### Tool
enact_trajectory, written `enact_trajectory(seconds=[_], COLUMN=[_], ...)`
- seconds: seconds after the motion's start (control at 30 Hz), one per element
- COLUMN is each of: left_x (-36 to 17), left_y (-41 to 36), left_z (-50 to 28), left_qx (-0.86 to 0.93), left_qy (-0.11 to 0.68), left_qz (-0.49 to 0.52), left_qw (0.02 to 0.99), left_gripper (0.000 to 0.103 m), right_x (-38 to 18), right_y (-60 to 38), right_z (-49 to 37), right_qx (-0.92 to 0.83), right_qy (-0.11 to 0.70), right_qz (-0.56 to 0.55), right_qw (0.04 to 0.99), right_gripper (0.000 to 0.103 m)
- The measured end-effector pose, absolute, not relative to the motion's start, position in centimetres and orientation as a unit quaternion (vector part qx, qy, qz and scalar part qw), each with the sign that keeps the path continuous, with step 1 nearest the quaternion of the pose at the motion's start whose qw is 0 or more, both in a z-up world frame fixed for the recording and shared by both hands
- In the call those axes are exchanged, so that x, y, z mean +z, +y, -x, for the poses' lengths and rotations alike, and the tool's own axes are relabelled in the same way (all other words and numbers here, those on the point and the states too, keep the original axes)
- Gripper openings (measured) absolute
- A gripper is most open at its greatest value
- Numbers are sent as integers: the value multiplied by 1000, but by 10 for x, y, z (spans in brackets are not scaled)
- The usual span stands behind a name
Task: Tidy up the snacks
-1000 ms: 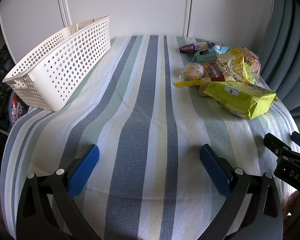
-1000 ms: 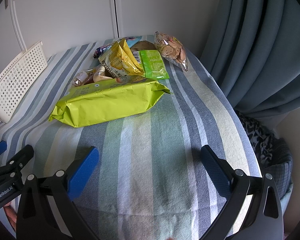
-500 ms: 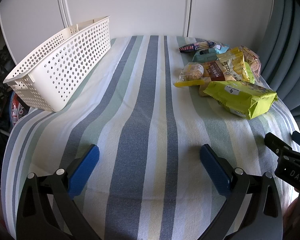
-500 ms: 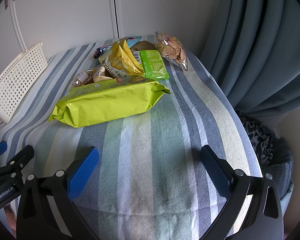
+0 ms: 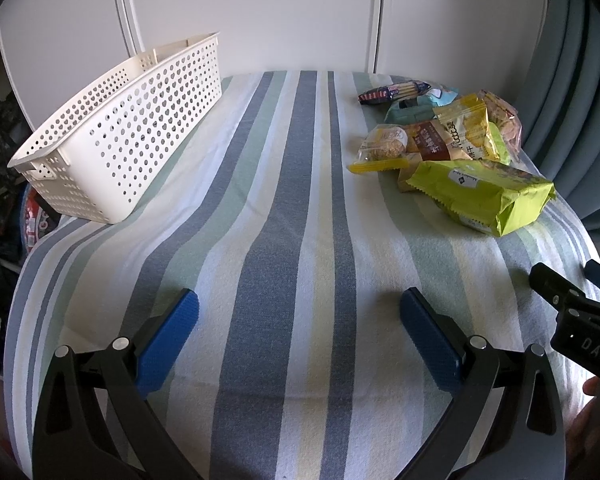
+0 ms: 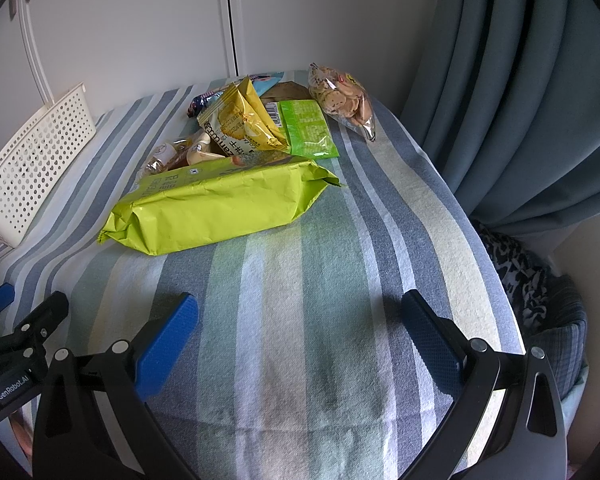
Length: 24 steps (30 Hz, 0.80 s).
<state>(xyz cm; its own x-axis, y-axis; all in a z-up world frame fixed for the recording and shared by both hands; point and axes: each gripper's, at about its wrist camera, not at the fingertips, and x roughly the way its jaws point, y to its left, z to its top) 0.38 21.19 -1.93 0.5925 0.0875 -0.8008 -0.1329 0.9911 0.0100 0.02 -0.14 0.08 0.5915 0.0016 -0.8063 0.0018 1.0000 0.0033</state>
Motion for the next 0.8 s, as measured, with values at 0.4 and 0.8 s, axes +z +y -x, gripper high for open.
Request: enact_trajectory(seconds=[0.4,0.8], left_x=[-14,18], left_y=[219,226], left_z=[-4,-36], left_qx=[36,1], left_qy=[444,410], left_qz=[40,23], left_qw=[894,912], left_gripper=[101,101], right_x=[7,38], right_y=[-10,-23], right_z=[7,-12], right_qx=[30,52], right_qy=[437,402], right_qz=[-28,-56], right_qw=[898,913], right_gripper=[98,98])
